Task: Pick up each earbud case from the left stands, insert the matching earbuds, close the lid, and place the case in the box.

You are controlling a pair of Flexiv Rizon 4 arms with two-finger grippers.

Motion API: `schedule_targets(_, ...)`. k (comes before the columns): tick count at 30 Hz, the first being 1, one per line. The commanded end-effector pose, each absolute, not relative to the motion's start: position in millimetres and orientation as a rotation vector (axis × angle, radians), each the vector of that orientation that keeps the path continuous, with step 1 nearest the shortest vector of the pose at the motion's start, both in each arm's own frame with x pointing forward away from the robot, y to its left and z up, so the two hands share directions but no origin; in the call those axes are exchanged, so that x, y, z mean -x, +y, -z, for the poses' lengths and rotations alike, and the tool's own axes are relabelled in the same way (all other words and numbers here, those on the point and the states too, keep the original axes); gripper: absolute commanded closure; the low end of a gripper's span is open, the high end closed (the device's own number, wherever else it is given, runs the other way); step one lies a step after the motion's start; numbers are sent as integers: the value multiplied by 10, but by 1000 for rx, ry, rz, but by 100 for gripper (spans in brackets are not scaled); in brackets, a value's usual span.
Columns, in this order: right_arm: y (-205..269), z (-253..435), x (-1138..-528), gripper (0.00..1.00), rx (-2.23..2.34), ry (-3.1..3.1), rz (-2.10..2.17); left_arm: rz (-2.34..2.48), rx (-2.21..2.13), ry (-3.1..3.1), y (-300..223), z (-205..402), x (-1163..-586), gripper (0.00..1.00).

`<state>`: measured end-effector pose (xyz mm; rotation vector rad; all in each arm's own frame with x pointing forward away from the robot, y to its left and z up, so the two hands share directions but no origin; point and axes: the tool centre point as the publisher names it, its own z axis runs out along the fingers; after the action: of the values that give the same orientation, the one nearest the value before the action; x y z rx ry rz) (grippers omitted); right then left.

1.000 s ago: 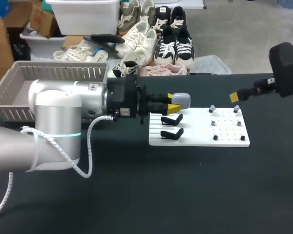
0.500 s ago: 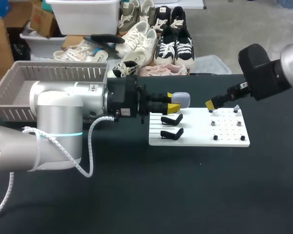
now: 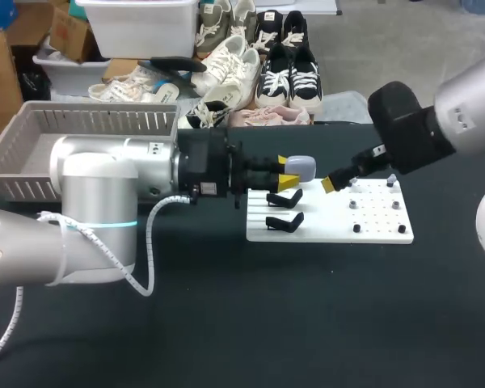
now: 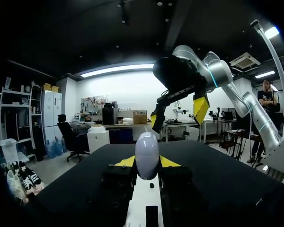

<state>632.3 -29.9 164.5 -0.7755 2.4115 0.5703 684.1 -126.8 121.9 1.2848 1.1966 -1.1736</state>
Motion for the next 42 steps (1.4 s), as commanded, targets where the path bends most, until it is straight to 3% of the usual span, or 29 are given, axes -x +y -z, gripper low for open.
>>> schedule_targets(1, -235, -1630, -6359, 0, 768, 2421, -554, 1177, -1284, 1193, -1280, -1202, -6860, 100)
schedule_targets(15, -28, -1531, -6572, 0, 793, 2444, -543, 1177, -1284, 1193, -1280, -1202, -6860, 100)
schedule_targets(42, -90, -1420, -6826, 0, 757, 2485, -463, 1177, -1284, 1193, -1280, -1202, -6860, 100)
